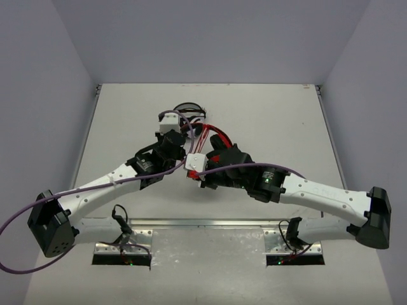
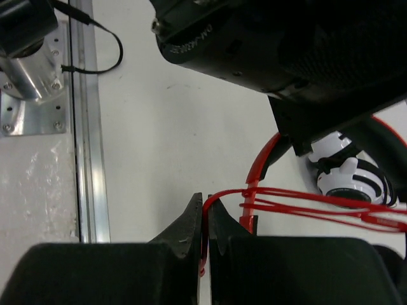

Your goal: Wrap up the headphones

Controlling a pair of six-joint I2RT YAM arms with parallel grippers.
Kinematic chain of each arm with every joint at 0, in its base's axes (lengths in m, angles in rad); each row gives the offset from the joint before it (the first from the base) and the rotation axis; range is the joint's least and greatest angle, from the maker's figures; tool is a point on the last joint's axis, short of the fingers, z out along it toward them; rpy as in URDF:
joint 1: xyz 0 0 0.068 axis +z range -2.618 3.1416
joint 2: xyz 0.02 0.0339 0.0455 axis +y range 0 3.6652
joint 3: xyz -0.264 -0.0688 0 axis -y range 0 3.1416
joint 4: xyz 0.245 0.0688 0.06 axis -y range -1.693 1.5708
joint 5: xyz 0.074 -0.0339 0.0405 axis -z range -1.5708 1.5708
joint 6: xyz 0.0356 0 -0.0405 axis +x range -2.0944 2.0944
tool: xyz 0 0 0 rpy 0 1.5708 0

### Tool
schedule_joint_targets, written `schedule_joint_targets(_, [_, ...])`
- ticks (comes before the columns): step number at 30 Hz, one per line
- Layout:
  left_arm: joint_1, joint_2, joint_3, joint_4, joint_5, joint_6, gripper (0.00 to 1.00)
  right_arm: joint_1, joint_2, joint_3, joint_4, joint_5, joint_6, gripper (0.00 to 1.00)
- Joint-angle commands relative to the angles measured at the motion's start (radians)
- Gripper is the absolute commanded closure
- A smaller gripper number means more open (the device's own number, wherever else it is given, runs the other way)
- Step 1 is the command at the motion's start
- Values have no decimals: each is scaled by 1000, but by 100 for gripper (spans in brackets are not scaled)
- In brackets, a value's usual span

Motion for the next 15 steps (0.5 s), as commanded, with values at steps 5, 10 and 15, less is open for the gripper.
schedule_joint_targets(5, [14,40,-37,209,261,165,100,15,29,174,-218,-122,-192,99])
schedule_joint_targets(10, [-40,73,-37,209,279,237,100,15,69,217,-278,-167,-289,99])
schedule_joint_targets(15, [-50,86,-69,269,365,262,100,17,93,245,-322,-237,-379,99])
